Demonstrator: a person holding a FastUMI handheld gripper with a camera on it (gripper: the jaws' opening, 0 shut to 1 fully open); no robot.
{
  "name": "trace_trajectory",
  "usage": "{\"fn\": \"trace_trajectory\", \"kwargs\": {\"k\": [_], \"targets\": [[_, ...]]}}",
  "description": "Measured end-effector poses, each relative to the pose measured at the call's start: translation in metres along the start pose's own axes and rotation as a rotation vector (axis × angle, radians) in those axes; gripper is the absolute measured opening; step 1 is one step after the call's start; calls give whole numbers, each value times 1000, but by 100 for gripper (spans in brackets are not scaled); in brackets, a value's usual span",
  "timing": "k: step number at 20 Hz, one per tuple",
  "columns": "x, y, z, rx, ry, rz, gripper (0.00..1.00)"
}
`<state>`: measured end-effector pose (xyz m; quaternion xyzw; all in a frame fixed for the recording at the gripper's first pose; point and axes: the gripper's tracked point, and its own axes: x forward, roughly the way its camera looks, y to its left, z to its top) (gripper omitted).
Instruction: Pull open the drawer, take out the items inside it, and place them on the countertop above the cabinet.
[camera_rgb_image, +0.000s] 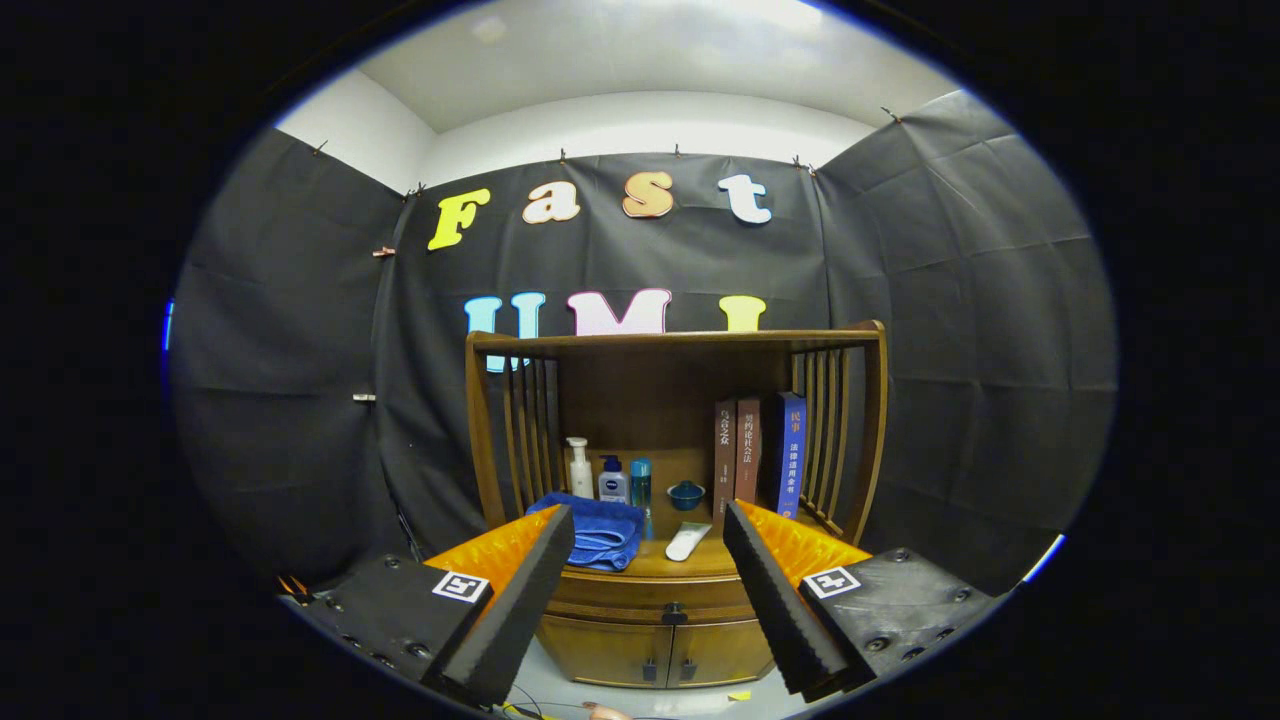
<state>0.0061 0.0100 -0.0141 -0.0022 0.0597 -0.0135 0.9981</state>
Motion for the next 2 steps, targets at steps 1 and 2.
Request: {"fn": "trace_trajectory", "kwargs": {"k": [1, 2], "targets": [[0, 0, 0, -1, 3, 1, 98], [-2, 0, -1, 0, 4, 3, 98]]}}
